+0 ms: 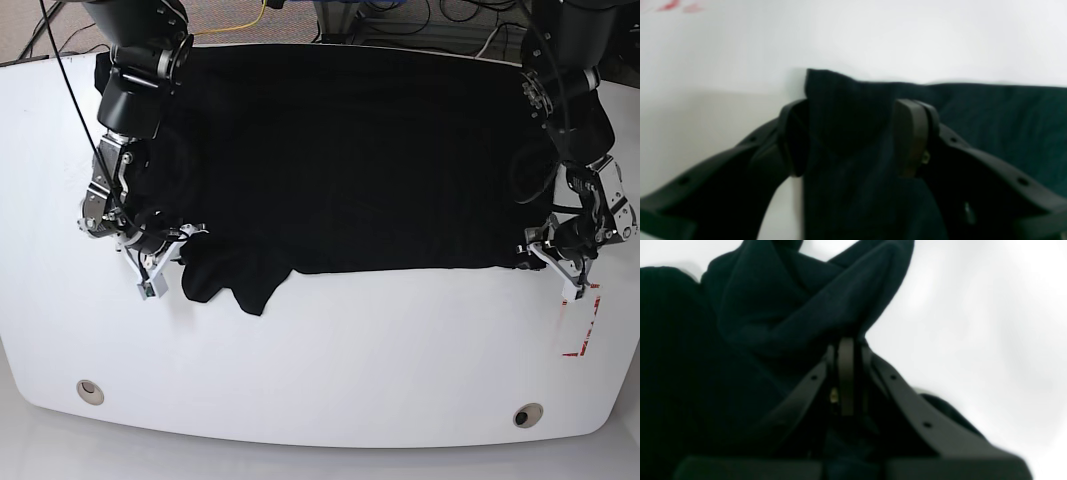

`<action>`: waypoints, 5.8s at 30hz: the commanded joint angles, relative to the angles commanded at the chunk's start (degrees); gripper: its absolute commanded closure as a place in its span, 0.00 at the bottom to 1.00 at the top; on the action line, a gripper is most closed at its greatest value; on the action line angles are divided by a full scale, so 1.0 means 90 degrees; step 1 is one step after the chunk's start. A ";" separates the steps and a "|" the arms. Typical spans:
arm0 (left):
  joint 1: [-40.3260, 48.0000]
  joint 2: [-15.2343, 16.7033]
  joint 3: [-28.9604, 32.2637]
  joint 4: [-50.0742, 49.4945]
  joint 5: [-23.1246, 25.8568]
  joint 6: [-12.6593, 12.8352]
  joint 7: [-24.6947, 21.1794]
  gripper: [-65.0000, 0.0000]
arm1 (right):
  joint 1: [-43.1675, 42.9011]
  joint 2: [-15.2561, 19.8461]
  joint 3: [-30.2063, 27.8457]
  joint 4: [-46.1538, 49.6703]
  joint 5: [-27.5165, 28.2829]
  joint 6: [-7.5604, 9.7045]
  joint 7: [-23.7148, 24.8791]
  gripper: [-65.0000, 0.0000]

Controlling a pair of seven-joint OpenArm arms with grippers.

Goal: Layout the t-shirt on the table in an organized manner, then fold the t-shirt properly
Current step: 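Open the left gripper and regrasp the shirt at the hem corner, then lift both held corners and fold the hem side over toward the collar, then lower the folded edge and regrasp it with the right gripper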

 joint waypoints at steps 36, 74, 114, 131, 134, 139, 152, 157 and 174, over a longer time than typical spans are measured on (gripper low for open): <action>0.0059 0.0039 0.0303 0.0498 -0.0020 0.0156 0.0147 1.00 | 0.0020 0.0010 0.0010 0.0791 -0.0039 0.0000 -0.0391 1.00; 0.1133 -0.0078 0.0303 0.3458 -0.0029 -0.0674 0.1905 1.00 | -0.1475 -0.0059 0.0068 0.4747 0.0000 0.0000 -0.2510 1.00; 0.2833 -0.0234 0.0342 0.4210 -0.0010 -0.0679 0.2139 1.00 | -0.3526 -0.0518 0.0459 0.5568 0.0879 0.0000 -0.3311 0.96; 0.2862 -0.0225 0.0352 0.5158 -0.0029 -0.0679 0.2501 0.71 | -0.3507 -0.0527 0.1026 0.5568 0.0938 0.0000 -0.3311 0.00; 0.2862 -0.0225 0.0342 0.5392 -0.0039 -0.0679 0.2637 0.71 | -0.3477 -0.0527 0.1094 0.5568 0.0947 0.0000 -0.3311 0.00; 0.2862 -0.0205 0.0342 0.5949 -0.0049 -0.0679 0.3077 0.71 | -0.3380 -0.0498 0.1338 0.5568 0.1348 0.0000 -0.3311 0.00; 0.2911 -0.0059 0.0322 0.6437 -0.0039 -0.0679 0.3604 0.71 | -0.2774 -0.0567 0.1485 0.5509 0.1797 0.0000 -0.3311 0.00; 0.3380 0.0000 0.0332 0.6447 -0.0039 -0.0679 0.3624 0.71 | -0.2266 -0.0723 0.1475 0.5275 0.1768 0.0000 -0.3311 0.00; 0.3770 0.0176 0.0332 0.6447 -0.0039 -0.0679 0.3575 0.71 | -0.1504 -0.0723 0.0176 0.3399 0.1153 0.0000 -0.2530 0.00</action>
